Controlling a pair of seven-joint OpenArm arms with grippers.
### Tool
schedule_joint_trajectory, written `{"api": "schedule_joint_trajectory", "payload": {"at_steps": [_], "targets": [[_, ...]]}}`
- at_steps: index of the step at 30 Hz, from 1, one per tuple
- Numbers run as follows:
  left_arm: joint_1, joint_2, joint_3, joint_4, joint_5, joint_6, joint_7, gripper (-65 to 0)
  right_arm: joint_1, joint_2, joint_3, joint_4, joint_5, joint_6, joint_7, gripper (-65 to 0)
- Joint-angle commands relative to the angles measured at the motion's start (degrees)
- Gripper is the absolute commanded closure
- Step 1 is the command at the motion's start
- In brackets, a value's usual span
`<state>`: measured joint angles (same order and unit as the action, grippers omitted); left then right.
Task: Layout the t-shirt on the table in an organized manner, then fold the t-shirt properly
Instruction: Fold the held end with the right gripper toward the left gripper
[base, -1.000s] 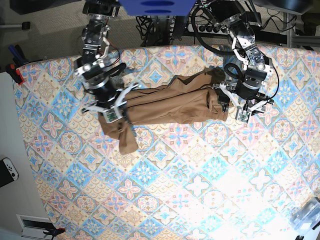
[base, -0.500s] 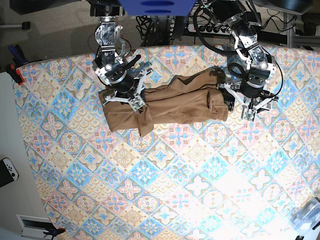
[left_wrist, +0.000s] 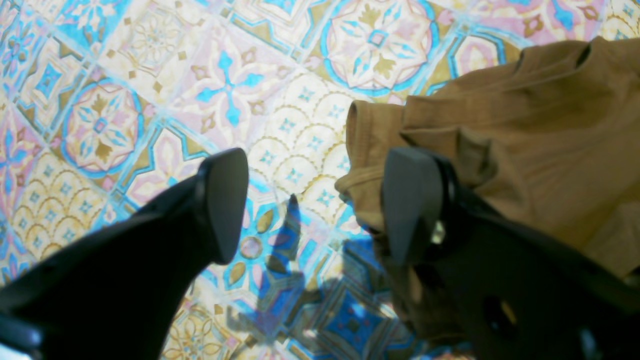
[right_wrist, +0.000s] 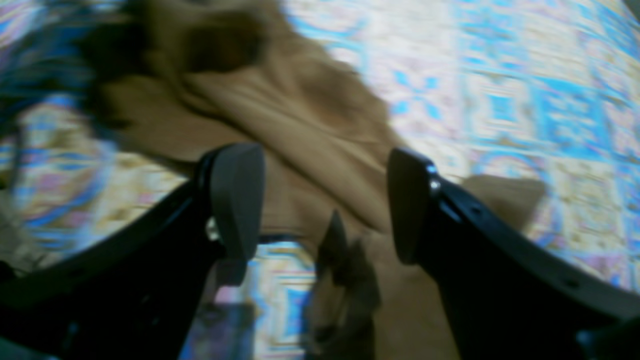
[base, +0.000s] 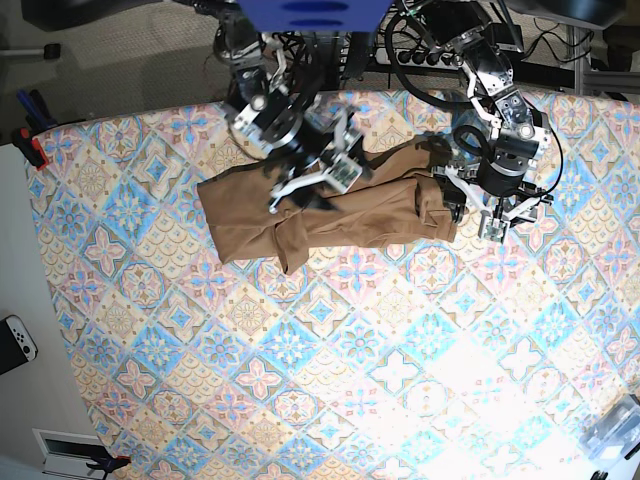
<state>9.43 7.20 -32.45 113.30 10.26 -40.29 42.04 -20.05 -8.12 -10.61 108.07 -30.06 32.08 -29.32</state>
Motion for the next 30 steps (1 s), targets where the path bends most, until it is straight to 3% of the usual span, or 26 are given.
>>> {"api": "schedule_joint_trajectory", "payload": {"at_steps": [1,5,10,12,16,20,23,30], "targets": [[-0.33,0.23,-0.04,1.21,-0.9,0.29,-1.21,-41.3,0.14,-0.28,-0.25,1.16,0.83,-0.38,1.41,-37.2],[2.04,1.11,-0.04,2.35,-6.09,0.29,-1.21,-41.8,0.32,-0.28,1.6,1.16,1.1,-0.38,1.5,-37.2],[5.03,0.23,-2.59,2.09,-20.68,0.29,-1.03,-41.9,0.41,-0.28,4.68,0.9,1.19,-0.38,1.5,-37.2],[6.44,-1.88,-2.59,2.09,-25.95,0.29,1.78,-41.9,0.49,-0.28,6.0,0.81,1.19,-0.38,1.5,-37.2],[6.88,-9.8,-3.47,1.39,-40.9,0.29,10.75,-41.9,0.49,-0.28,6.52,0.72,1.19,-0.38,1.5,-37.2],[6.79,-11.91,-9.71,-4.15,-54.0,0.29,15.58,-41.9,0.49,-0.28,6.79,0.72,0.92,-0.38,1.5,-37.2],[6.44,-11.91,-13.93,-9.52,-55.23,0.29,15.58,-41.9,0.14,-0.28,6.79,0.72,0.92,-0.38,1.5,-37.2],[3.98,-11.91,-10.85,-18.66,-55.4,0.29,15.5,-41.9,0.05,-0.19,6.79,0.72,0.83,-0.38,1.41,-37.2]]}}
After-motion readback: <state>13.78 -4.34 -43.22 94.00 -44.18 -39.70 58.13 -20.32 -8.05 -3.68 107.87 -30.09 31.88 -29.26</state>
